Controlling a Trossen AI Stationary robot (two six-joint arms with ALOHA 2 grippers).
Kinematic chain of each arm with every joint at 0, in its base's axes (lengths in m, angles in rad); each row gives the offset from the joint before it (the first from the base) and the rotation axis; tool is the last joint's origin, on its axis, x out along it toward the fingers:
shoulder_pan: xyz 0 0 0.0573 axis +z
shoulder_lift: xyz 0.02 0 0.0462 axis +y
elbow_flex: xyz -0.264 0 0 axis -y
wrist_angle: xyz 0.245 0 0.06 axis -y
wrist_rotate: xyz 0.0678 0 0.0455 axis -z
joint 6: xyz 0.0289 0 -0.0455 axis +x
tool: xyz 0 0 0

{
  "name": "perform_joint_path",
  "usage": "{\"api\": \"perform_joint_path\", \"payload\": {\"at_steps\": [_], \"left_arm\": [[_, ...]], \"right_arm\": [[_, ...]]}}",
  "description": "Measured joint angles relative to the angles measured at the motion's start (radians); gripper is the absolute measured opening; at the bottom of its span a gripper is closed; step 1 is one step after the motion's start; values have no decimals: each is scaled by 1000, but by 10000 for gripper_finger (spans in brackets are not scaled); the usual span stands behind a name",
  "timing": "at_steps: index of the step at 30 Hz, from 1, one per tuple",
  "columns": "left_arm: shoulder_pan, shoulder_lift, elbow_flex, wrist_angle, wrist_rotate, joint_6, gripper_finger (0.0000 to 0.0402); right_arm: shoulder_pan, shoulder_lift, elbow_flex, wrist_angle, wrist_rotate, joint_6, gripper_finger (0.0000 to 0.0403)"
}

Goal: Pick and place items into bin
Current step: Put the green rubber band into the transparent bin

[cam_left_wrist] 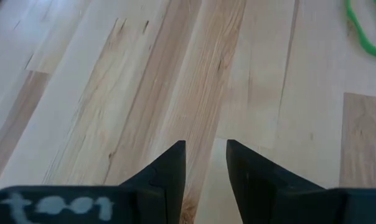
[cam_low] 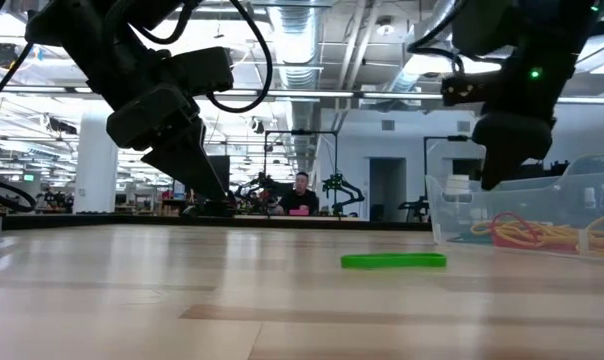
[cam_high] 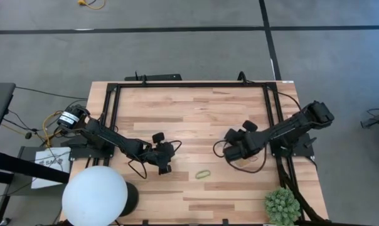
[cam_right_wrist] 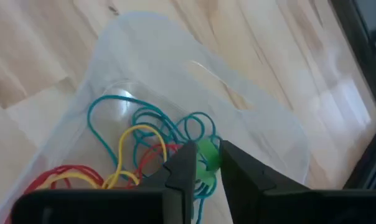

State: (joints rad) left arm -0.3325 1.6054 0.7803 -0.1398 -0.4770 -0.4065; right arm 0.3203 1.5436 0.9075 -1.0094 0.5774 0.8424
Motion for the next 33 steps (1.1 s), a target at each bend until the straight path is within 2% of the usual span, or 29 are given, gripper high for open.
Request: {"api": "perform_joint_path", "payload": {"at_steps": [12,17,25,28,31,33], "left_arm": [[0,0,0,9,1,0,107],[0,0,-1,125,65,1,107],[0,0,-1,406,271,67,107],[-2,0,0,445,296,79,107],[-1,0,0,444,282,82,107],[-1,0,0,440,272,84,107]], "right_arm": [[60,-2,66,2,3,-31,69],[116,-2,90,35,3,-53,69],[195,-2,91,348,-4,-423,69],[213,-2,92,485,-21,-582,69],[216,-2,92,607,-112,-696,69],[210,-2,92,681,-229,-758,69]]}}
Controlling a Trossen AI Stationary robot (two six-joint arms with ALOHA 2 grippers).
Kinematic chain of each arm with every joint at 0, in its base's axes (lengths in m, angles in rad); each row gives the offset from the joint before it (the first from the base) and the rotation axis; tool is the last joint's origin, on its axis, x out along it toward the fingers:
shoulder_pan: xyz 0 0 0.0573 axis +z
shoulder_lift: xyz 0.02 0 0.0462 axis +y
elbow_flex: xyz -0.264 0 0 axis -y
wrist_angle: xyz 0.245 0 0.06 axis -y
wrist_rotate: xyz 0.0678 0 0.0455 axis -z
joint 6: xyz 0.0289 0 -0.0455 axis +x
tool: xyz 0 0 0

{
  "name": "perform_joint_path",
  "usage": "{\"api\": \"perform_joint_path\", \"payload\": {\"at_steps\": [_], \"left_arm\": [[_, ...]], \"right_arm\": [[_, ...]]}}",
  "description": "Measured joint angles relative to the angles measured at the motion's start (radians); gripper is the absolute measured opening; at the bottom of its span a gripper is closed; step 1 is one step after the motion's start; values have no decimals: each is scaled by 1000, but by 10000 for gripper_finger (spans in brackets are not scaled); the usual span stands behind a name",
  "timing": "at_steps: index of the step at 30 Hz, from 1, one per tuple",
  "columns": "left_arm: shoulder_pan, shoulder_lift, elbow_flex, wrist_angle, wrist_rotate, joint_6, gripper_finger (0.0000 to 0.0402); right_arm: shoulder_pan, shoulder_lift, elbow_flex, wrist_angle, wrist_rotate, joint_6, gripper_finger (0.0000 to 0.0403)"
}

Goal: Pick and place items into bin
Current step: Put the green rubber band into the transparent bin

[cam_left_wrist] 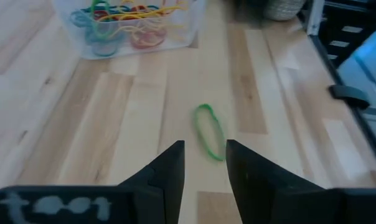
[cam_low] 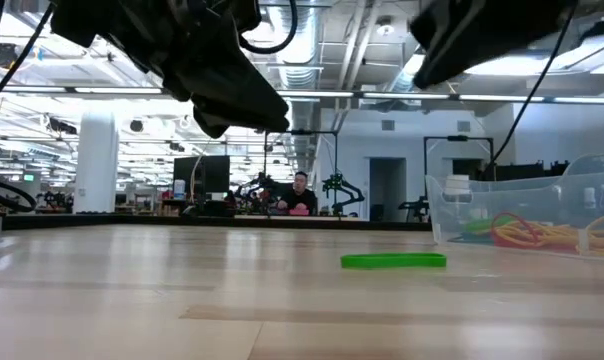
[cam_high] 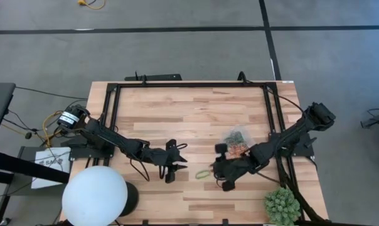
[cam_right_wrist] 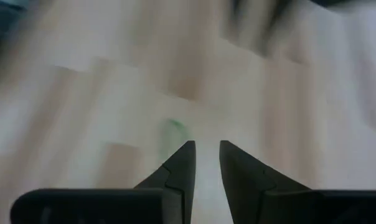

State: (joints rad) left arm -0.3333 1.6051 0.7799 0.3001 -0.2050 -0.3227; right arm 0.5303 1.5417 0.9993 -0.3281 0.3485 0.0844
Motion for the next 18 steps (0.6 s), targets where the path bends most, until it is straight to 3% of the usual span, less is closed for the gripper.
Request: {"api": "perform_joint_path", "payload": {"at_steps": [5,14,18], "left_arm": [[0,0,0,-28,-63,27,107],[0,0,0,-72,-66,25,107],[0,0,0,-88,-66,25,107]], "right_arm": [[-29,34,1,87,-269,-66,69],[-154,179,1,45,-283,39,69],[-220,242,29,39,-382,91,69]]}}
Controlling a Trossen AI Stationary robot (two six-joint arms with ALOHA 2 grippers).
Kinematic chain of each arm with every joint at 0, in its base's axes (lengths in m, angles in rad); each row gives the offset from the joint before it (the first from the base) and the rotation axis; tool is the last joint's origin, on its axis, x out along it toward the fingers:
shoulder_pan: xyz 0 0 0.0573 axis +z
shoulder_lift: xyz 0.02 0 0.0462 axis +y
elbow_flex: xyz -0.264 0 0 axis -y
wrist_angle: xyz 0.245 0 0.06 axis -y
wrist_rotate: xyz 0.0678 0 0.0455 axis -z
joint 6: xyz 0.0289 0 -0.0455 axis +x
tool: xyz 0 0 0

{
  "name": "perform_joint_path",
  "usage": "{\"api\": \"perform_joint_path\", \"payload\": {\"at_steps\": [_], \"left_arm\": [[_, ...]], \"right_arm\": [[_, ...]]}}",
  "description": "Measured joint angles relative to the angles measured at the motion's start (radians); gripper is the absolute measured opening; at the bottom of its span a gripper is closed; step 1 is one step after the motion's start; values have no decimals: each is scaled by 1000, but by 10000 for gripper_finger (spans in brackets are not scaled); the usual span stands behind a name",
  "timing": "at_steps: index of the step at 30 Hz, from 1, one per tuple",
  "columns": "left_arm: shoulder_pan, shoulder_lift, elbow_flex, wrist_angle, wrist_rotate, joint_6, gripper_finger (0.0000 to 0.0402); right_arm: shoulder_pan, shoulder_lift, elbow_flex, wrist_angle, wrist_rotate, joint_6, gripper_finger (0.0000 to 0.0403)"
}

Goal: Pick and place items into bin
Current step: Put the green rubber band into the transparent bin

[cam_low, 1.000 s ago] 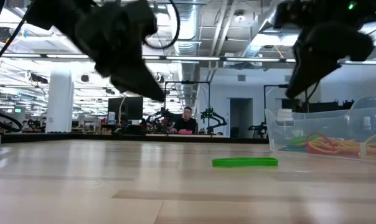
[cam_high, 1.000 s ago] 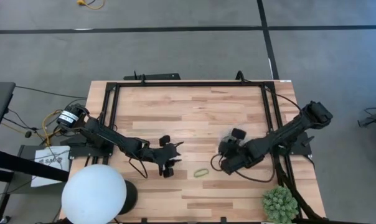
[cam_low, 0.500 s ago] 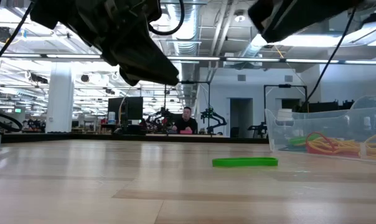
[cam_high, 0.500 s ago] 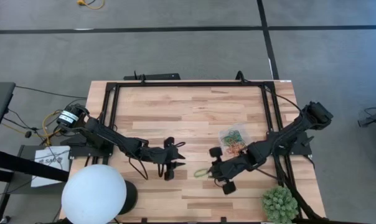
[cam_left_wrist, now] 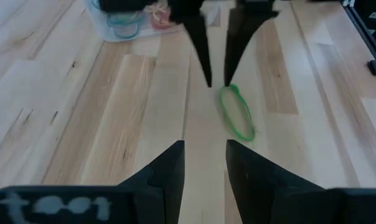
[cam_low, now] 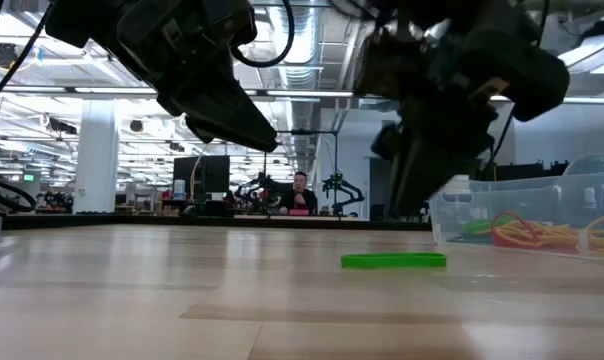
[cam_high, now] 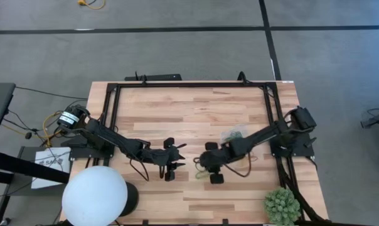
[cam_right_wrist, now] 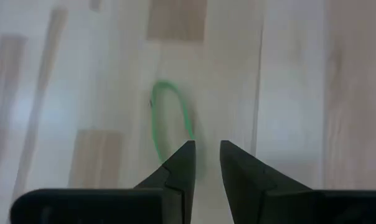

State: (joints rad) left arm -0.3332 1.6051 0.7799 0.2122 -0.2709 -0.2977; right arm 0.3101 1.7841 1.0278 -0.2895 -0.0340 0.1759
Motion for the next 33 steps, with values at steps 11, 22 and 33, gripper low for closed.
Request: {"api": "perform_joint_path", "payload": {"at_steps": [11,22,33], "left_arm": [[0,0,0,-62,-3,0,107],[0,0,0,-86,-4,9,107],[1,0,0,-87,-5,52,107]], "right_arm": [[4,127,123,-66,-72,-71,69],[5,180,167,-147,-70,-71,69],[47,154,162,-149,-34,-80,69]]}}
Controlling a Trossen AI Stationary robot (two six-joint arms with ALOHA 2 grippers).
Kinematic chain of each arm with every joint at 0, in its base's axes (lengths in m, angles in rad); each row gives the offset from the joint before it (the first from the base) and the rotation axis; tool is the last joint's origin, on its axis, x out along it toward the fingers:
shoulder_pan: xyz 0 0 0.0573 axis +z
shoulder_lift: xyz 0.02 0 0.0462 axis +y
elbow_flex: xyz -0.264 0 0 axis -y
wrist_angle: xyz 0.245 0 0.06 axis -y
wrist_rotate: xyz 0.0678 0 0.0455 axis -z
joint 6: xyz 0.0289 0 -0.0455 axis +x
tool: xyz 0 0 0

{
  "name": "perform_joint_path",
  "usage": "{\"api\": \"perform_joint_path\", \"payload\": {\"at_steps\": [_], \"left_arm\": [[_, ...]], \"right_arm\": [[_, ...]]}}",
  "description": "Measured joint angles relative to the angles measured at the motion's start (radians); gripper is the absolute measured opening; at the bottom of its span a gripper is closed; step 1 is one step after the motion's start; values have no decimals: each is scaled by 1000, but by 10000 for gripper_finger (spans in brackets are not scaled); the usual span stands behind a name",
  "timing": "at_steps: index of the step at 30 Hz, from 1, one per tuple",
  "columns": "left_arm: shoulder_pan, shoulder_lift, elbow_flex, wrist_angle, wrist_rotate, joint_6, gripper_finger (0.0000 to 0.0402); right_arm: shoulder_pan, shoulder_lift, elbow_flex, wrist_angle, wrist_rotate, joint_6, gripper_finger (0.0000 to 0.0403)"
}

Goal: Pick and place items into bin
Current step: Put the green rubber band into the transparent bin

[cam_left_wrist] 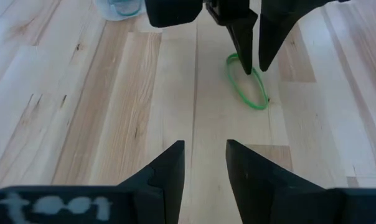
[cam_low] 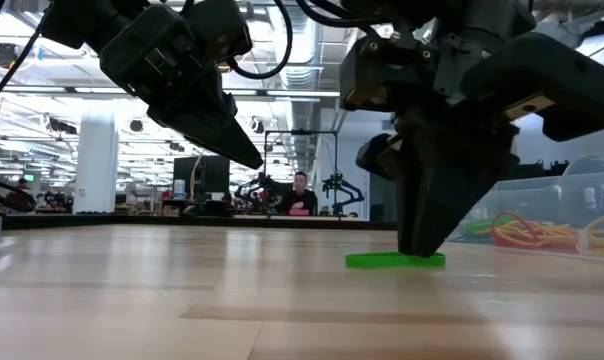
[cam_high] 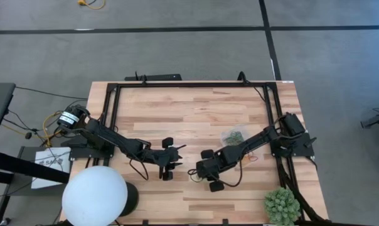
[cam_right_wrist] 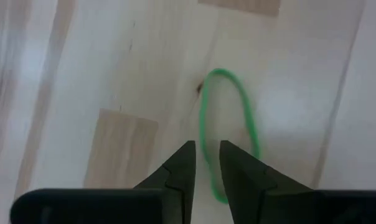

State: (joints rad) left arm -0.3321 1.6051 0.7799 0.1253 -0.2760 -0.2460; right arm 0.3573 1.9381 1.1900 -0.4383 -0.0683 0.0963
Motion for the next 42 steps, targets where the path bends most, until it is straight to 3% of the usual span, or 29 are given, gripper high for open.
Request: {"api": "perform_joint_path", "payload": {"at_steps": [11,28,34,42], "left_arm": [[0,0,0,0,0,0,107],[0,0,0,0,0,-1,107],[0,0,0,0,0,-2,107],[0,0,0,0,0,-2,107]], "right_arm": [[5,-3,0,2,128,-62,69],[-18,13,-6,4,107,-36,69],[-59,7,-46,59,5,-36,66],[-72,9,-47,55,2,-89,6]]}}
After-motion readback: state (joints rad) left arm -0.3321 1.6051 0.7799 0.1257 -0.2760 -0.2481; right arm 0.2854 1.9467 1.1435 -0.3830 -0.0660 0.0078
